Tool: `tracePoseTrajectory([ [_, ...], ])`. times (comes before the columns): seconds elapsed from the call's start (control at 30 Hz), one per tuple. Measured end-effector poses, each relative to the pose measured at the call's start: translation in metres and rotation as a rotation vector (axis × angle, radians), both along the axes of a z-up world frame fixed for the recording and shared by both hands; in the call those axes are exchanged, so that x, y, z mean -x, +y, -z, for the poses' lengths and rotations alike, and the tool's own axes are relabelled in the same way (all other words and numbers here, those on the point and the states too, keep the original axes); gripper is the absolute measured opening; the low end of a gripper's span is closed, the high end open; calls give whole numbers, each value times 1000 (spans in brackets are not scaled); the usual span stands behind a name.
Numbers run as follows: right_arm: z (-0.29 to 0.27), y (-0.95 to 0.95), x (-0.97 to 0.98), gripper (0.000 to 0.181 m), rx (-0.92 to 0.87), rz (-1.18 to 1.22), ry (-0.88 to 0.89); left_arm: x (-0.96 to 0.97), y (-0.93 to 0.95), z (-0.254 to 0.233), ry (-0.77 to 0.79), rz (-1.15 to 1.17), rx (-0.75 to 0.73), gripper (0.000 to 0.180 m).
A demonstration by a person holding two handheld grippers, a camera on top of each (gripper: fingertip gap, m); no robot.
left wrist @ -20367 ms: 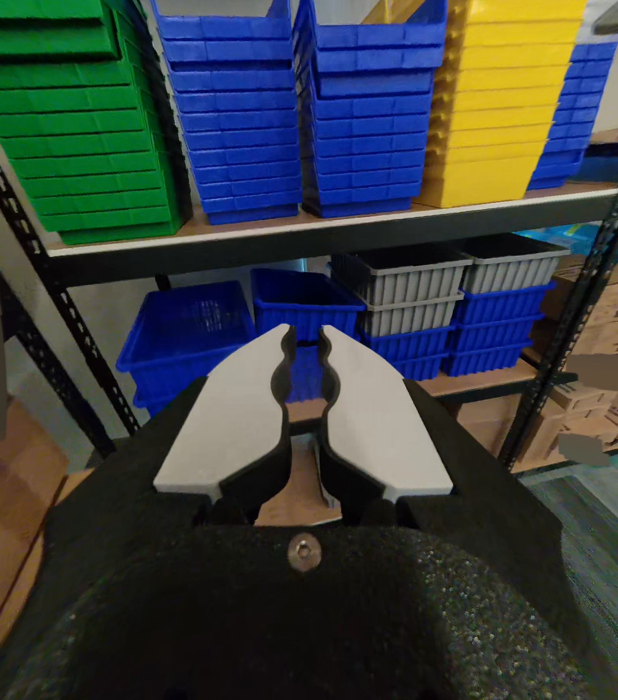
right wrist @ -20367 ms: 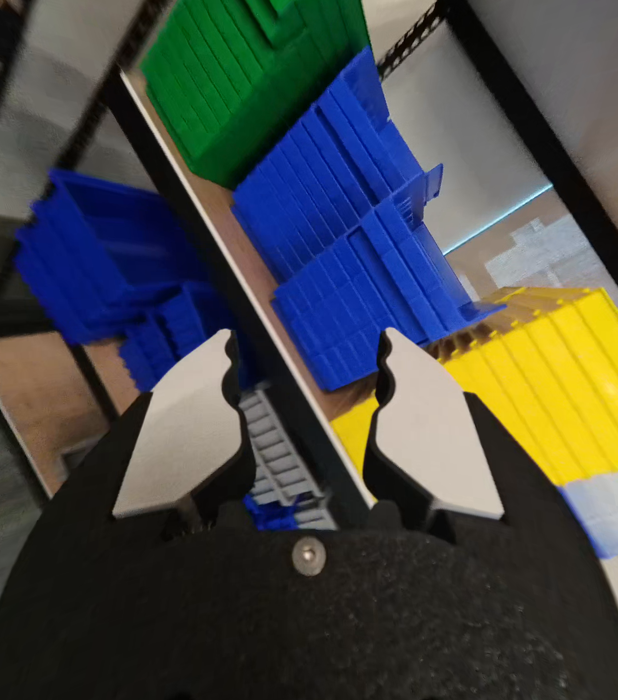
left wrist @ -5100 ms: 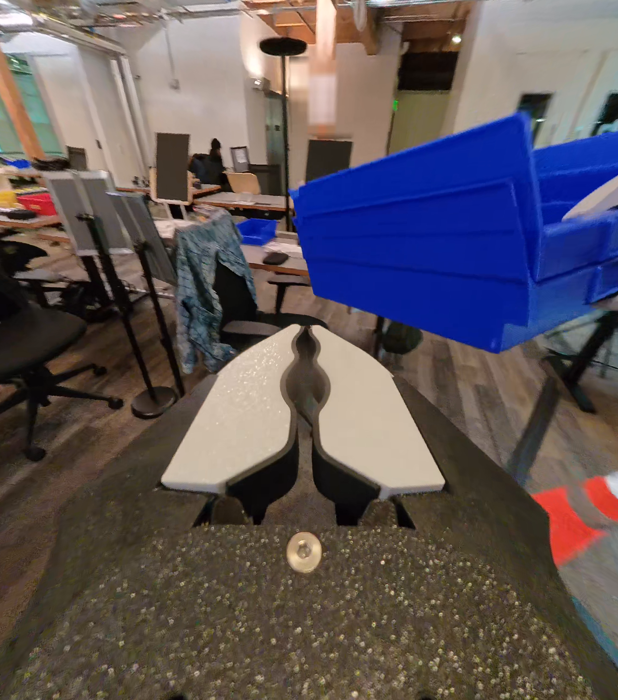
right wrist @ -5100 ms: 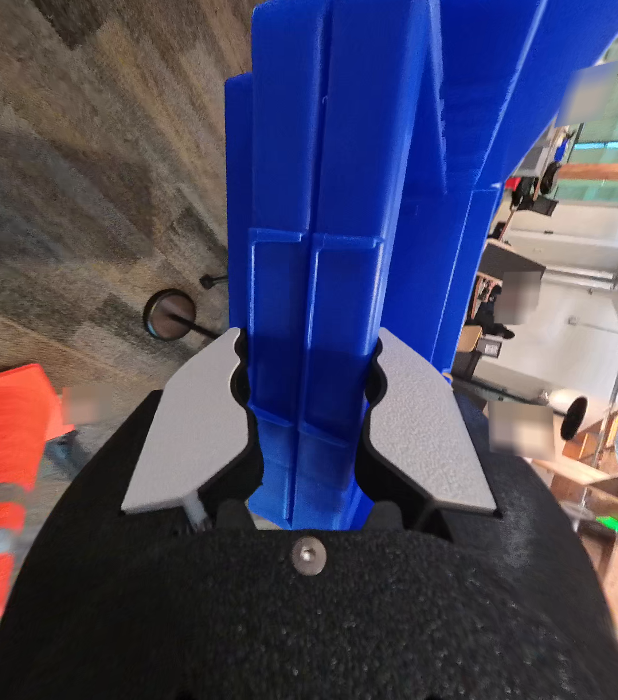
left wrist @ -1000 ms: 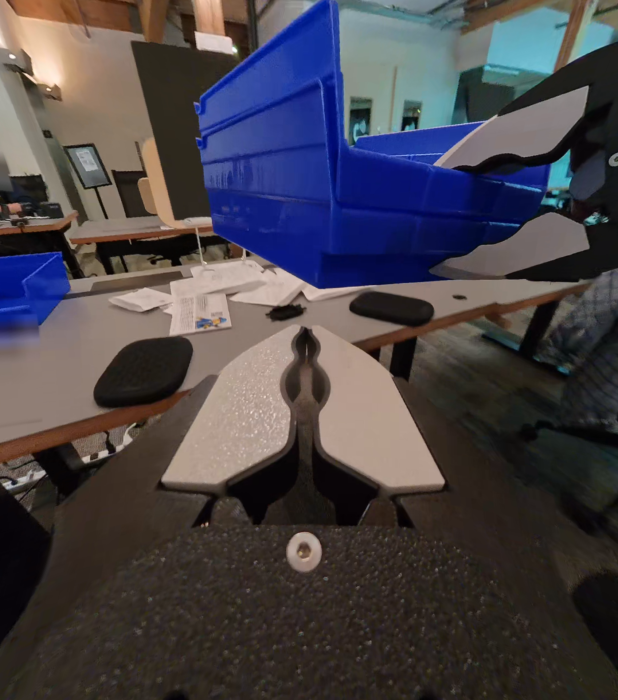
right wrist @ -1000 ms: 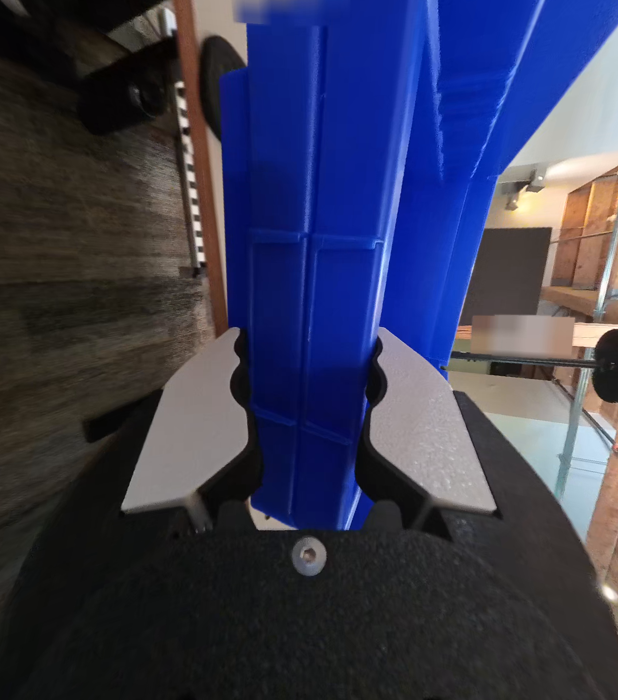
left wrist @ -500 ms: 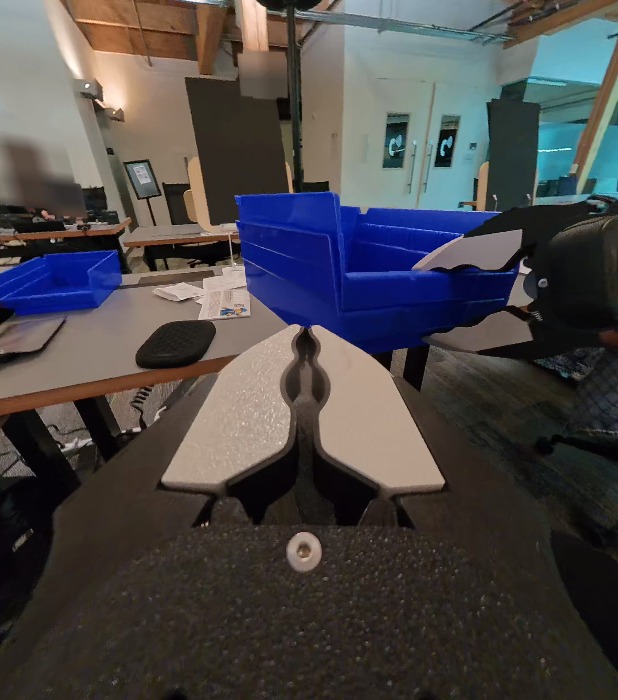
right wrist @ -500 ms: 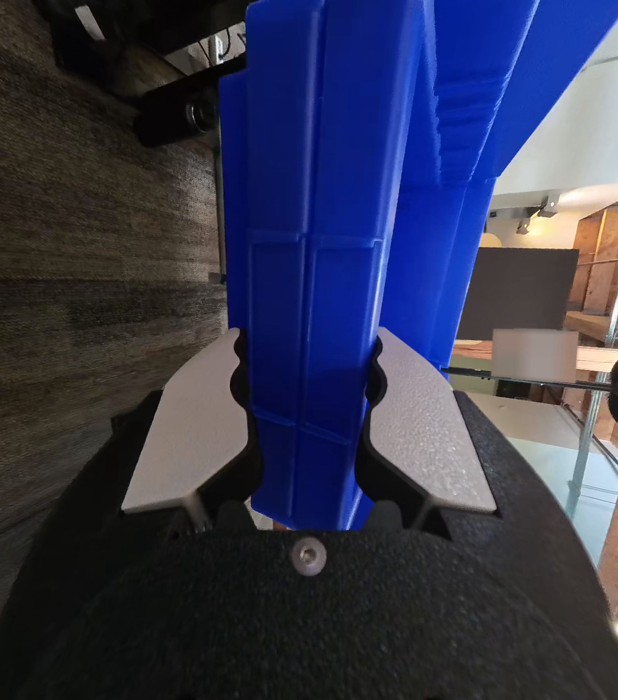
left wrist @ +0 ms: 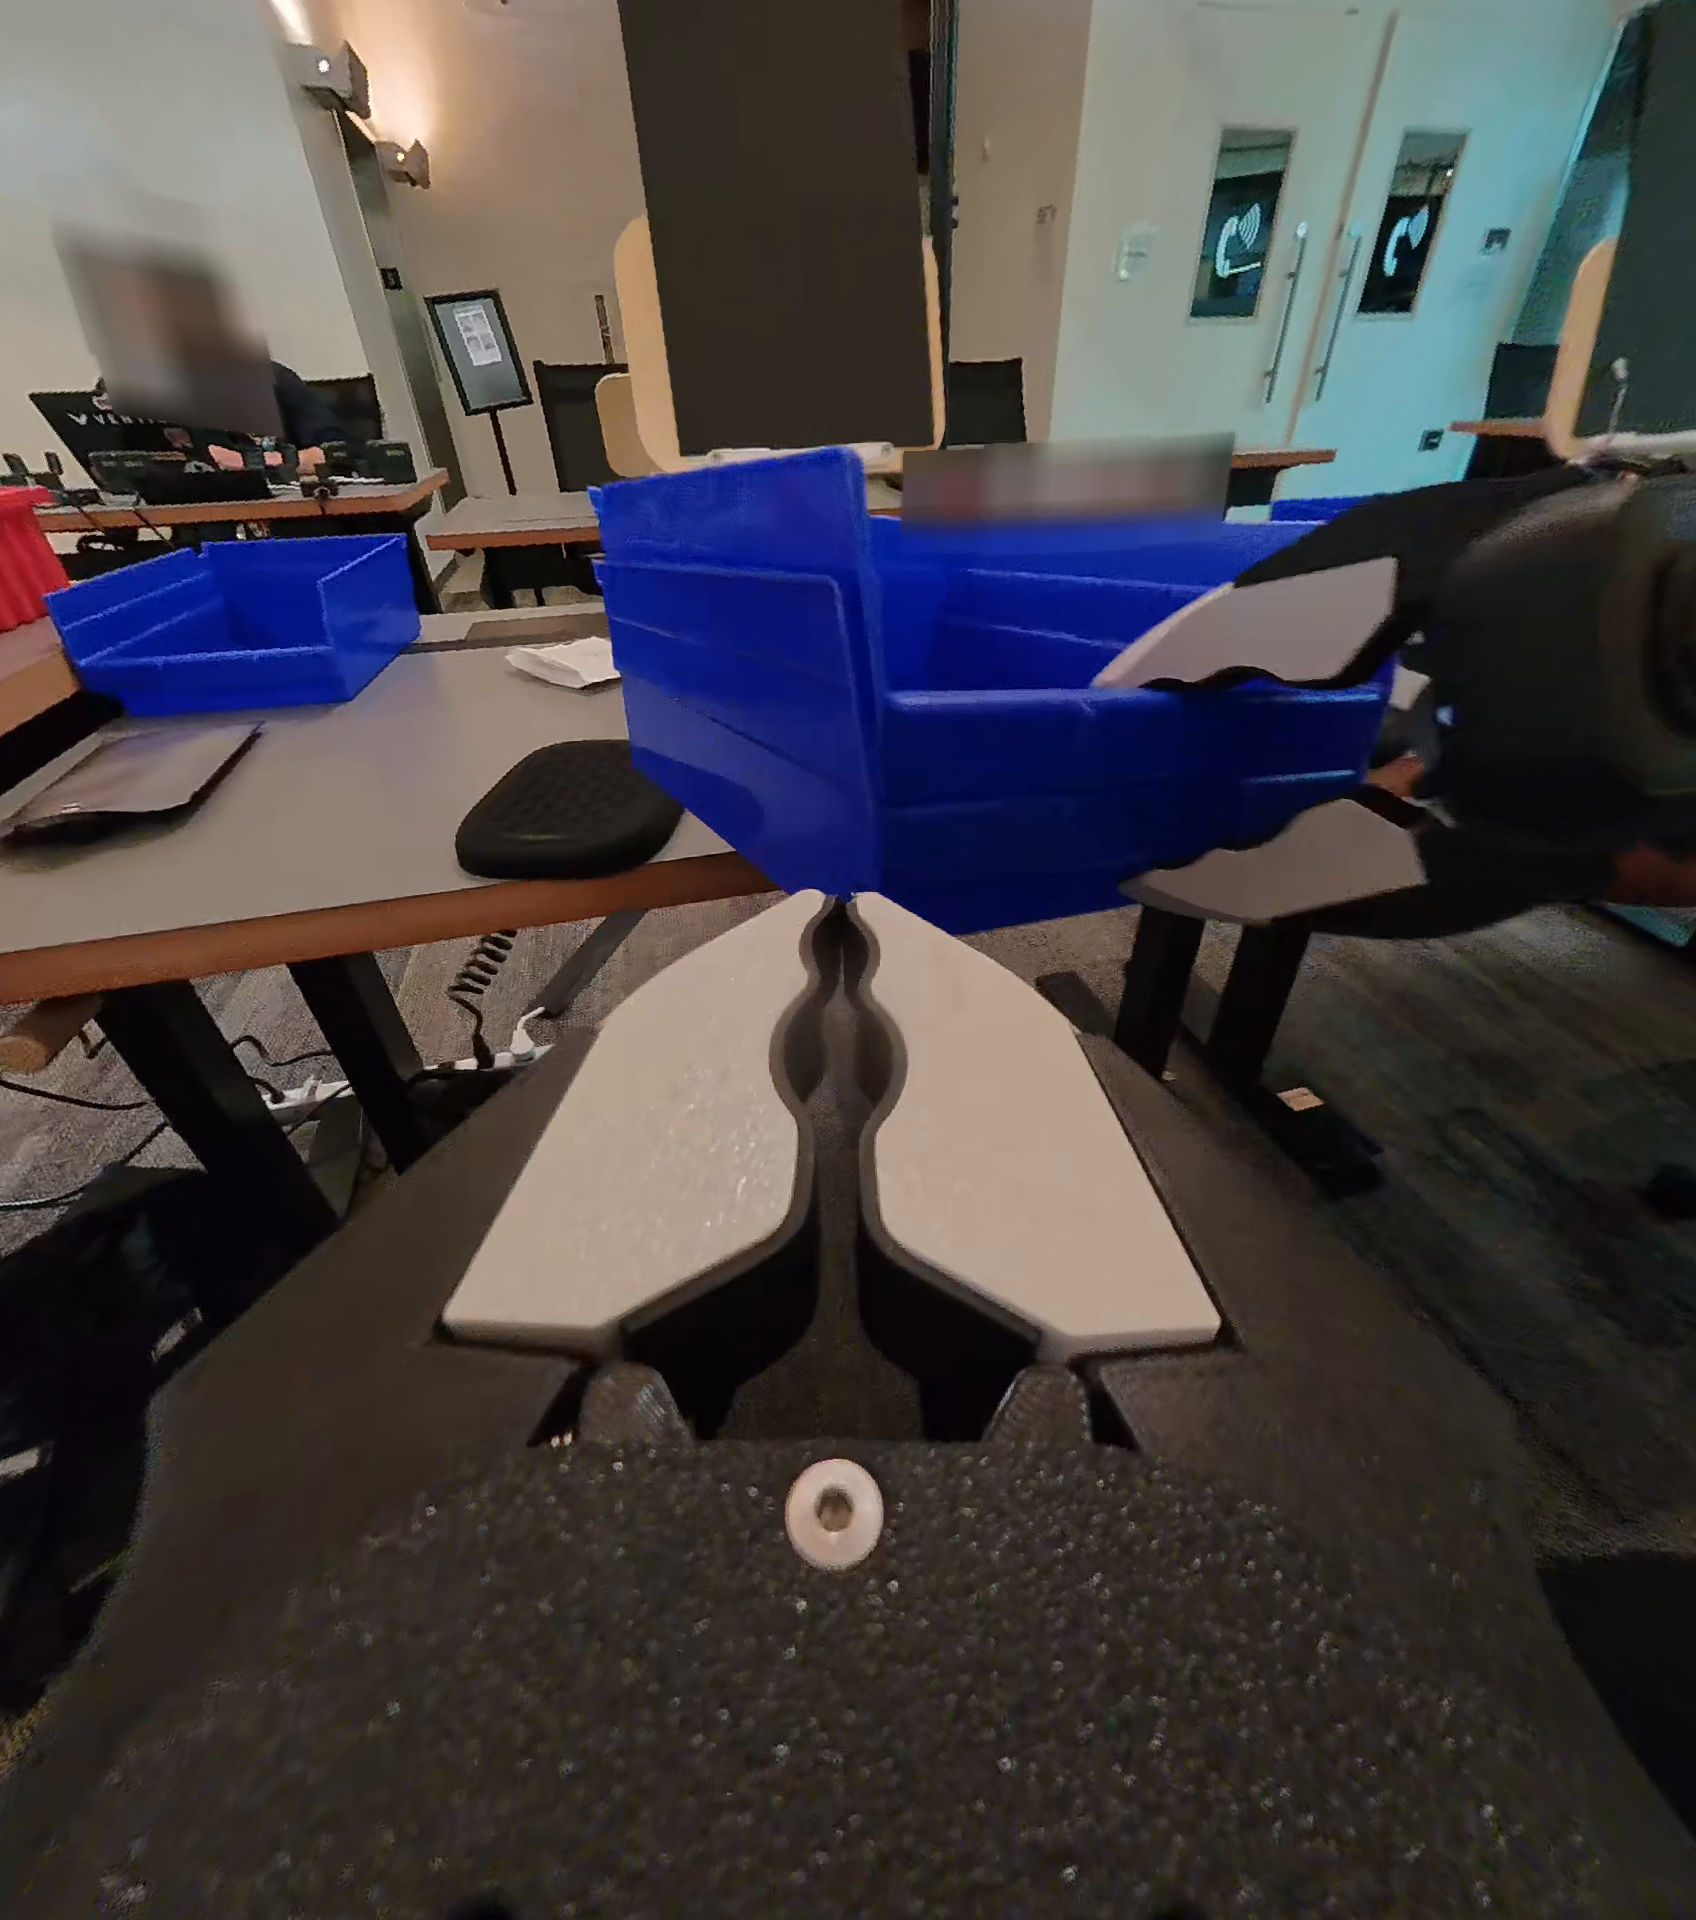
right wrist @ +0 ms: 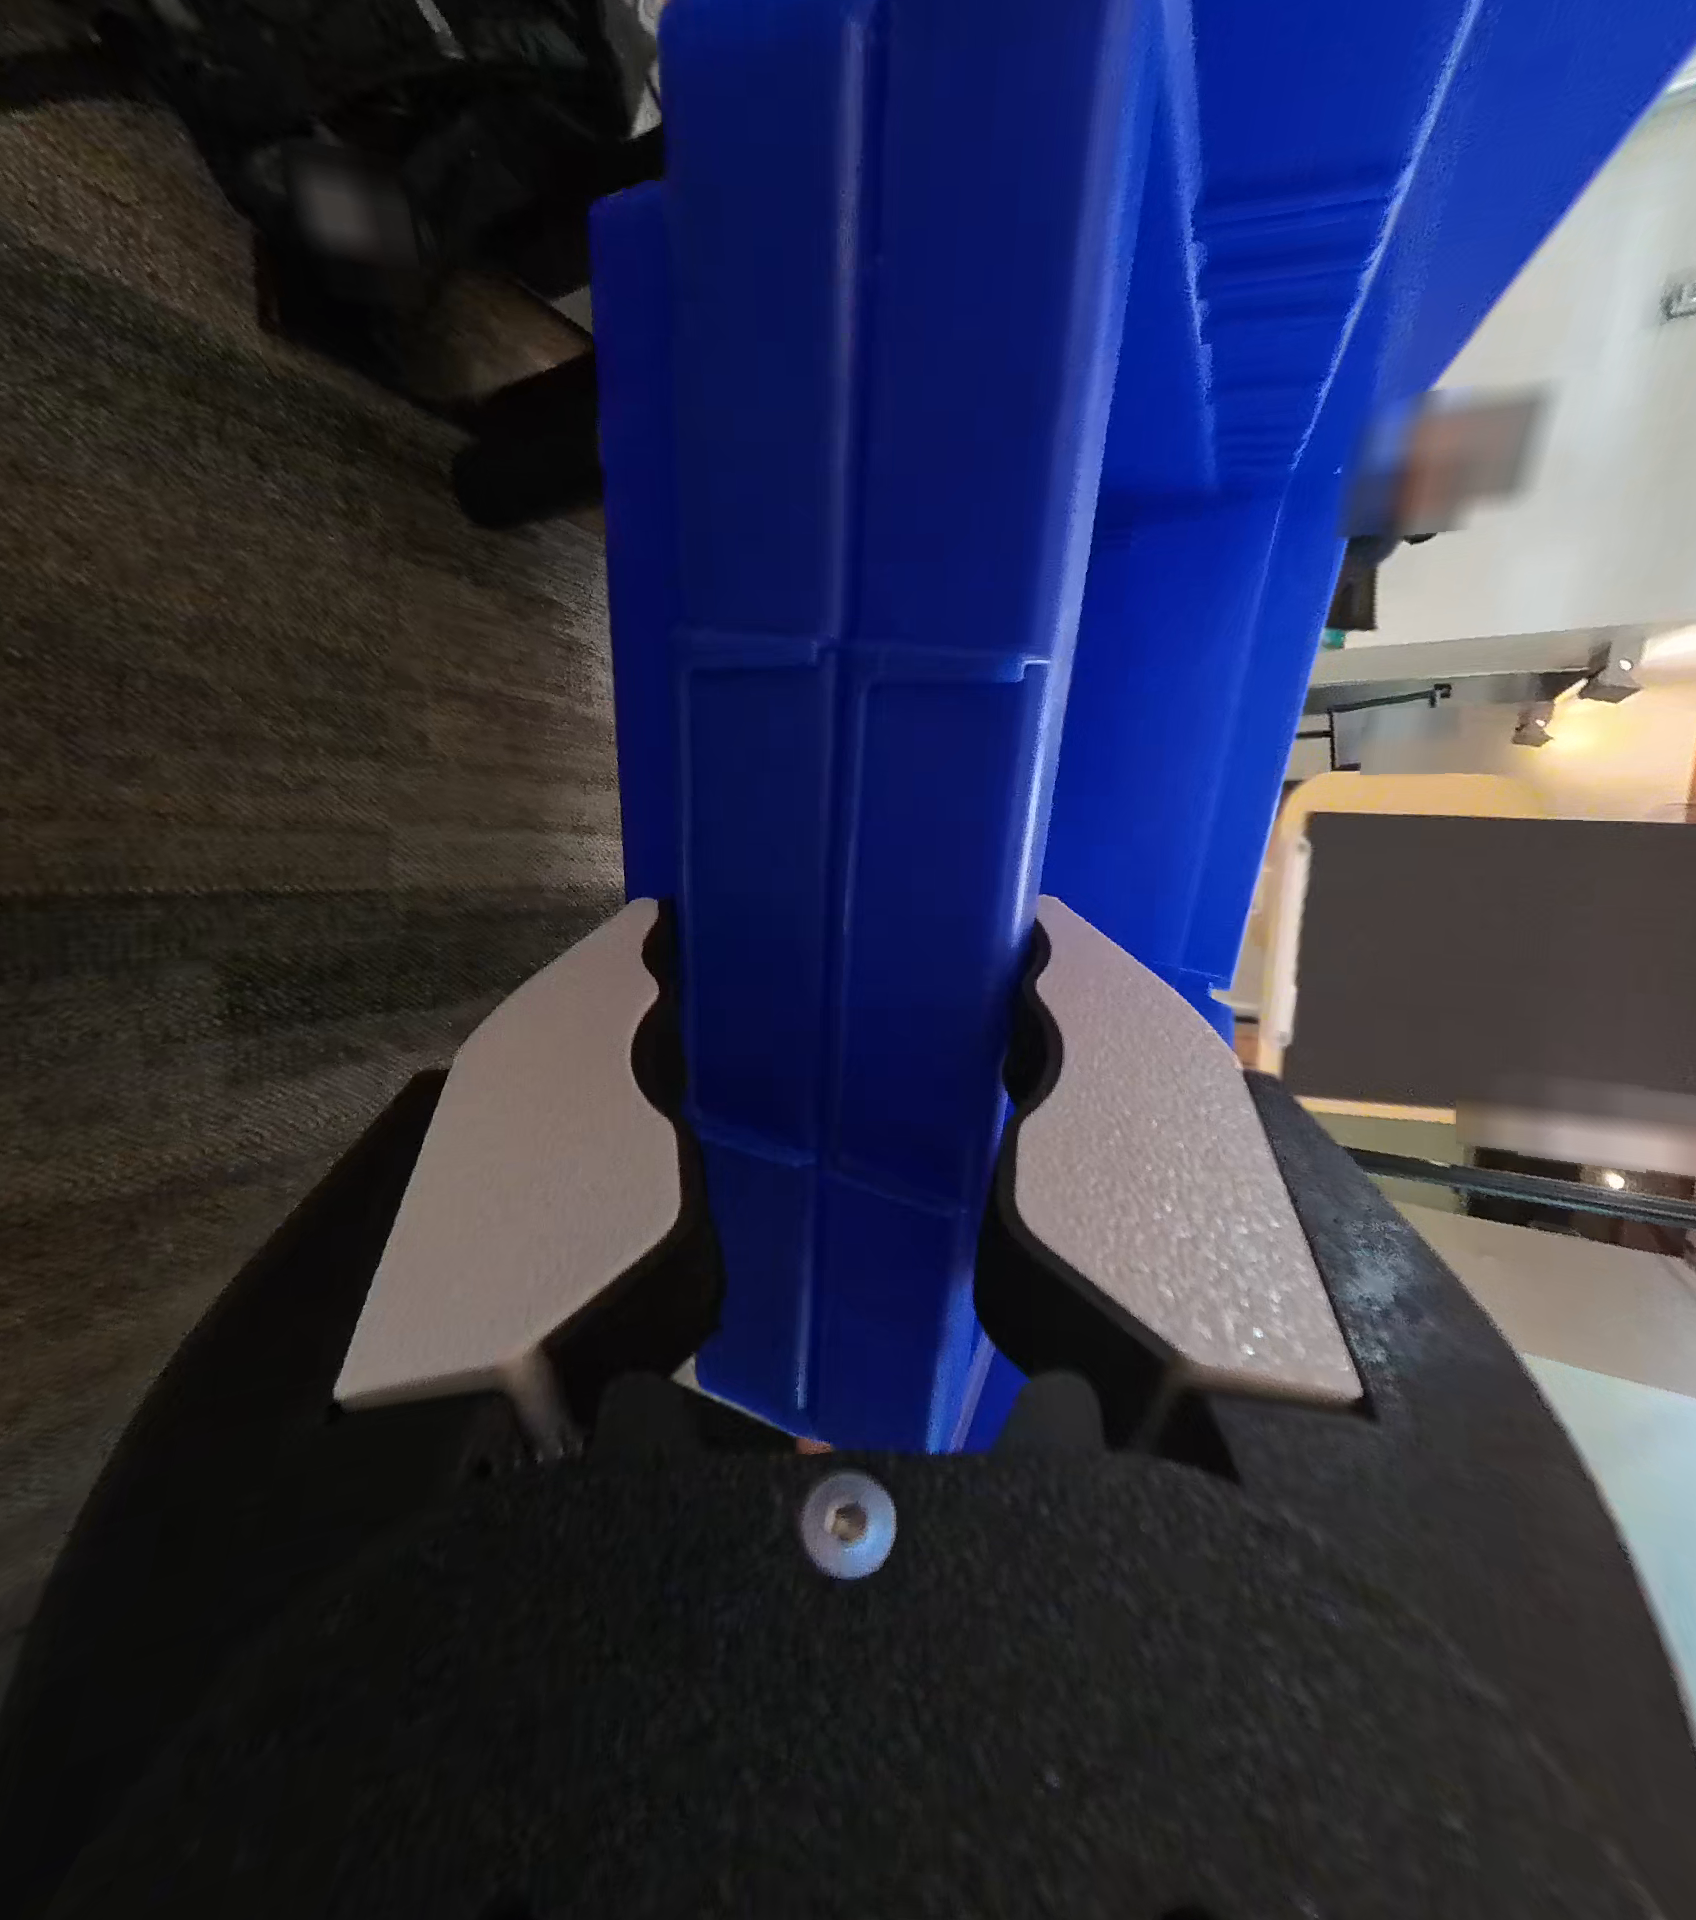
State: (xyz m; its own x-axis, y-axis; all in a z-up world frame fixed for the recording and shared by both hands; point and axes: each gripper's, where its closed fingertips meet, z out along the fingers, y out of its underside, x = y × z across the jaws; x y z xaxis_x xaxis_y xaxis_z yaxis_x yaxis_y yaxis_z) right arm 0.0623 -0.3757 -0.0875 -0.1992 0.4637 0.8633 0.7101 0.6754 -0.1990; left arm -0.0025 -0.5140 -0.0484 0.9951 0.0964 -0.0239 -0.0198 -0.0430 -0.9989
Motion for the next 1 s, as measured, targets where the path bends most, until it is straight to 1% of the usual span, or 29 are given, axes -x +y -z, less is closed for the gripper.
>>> tracePoseTrajectory([
  [0.07,16,20,6,60,12,-10,-4,19,31,6,10,-4,-10,0],
  [0.2,30,70,9,60,-46,-38,-16,45,93,12,36,-8,-34,0],
  [0.33,8,109,4,60,-104,-71,-15,59,153,5,18,-9,-62,0],
  [0.53,-39,144,-7,60,-143,-71,-25,64,216,-24,12,-20,-68,0],
  [0.63,-58,161,-4,60,-152,-77,-34,69,232,-30,-8,-23,-60,0],
  [0.87,-73,198,40,61,-173,-93,-61,106,261,-22,28,-9,-34,0],
  [1.0,-76,220,60,61,-193,-64,-64,133,282,-29,49,29,-33,0],
])
